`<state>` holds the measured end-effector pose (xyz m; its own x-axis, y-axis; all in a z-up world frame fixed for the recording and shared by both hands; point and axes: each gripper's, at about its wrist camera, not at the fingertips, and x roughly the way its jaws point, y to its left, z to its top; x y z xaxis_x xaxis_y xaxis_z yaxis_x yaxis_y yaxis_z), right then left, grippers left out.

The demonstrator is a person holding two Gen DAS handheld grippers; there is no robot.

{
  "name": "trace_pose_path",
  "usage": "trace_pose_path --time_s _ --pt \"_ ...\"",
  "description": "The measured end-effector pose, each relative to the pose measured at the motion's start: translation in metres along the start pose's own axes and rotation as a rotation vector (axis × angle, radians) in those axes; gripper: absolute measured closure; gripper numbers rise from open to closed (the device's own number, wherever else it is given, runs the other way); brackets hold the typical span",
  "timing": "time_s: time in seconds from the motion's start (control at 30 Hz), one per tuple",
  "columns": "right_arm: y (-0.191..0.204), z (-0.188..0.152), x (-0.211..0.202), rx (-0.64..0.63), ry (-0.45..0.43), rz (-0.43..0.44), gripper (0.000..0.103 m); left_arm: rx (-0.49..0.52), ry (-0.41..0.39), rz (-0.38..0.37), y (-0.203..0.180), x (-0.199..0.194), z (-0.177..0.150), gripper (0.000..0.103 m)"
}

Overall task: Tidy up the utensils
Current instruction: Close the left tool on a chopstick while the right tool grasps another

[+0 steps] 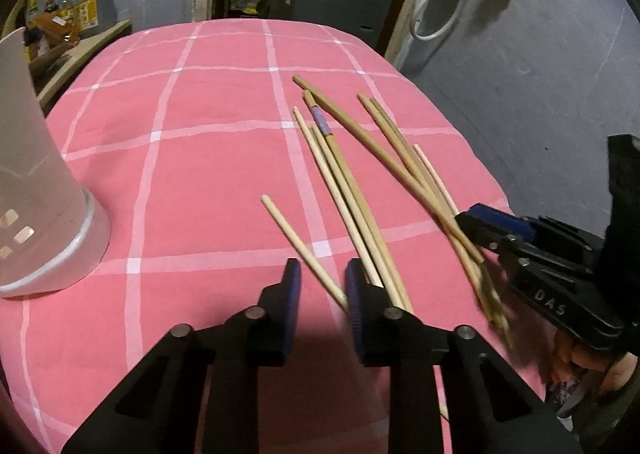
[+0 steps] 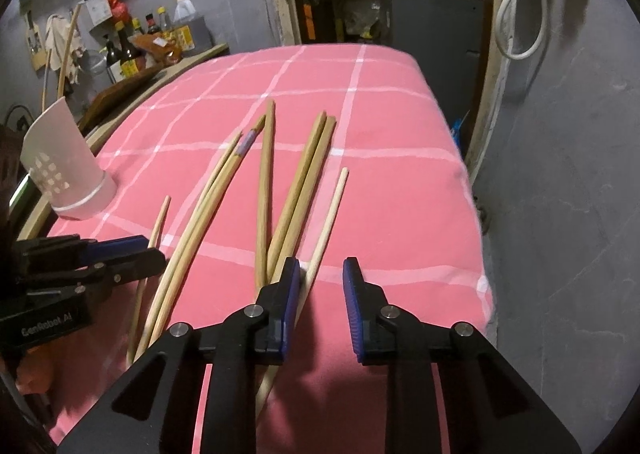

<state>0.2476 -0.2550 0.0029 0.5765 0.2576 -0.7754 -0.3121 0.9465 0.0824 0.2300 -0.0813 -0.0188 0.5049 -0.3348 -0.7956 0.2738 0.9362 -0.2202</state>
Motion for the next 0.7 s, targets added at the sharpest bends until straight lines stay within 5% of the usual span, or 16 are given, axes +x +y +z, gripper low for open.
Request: trace_pose_path --time_s 0.27,0.37,0.7 --pt "-0.002 0.013 0.007 -0.003 0.084 0.013 0.084 0.054 0.055 -0.076 -0.003 0.011 0.015 0.091" --pt "-0.009 0.017 0.009 0.050 0.106 0.031 0.093 0.045 0.067 -0.088 0.000 0.014 0.020 0.096" --pt "-0.028 0.013 0.003 0.252 0.082 0.146 0.100 0.019 0.066 -0.100 0.008 -0.002 0.014 0.101"
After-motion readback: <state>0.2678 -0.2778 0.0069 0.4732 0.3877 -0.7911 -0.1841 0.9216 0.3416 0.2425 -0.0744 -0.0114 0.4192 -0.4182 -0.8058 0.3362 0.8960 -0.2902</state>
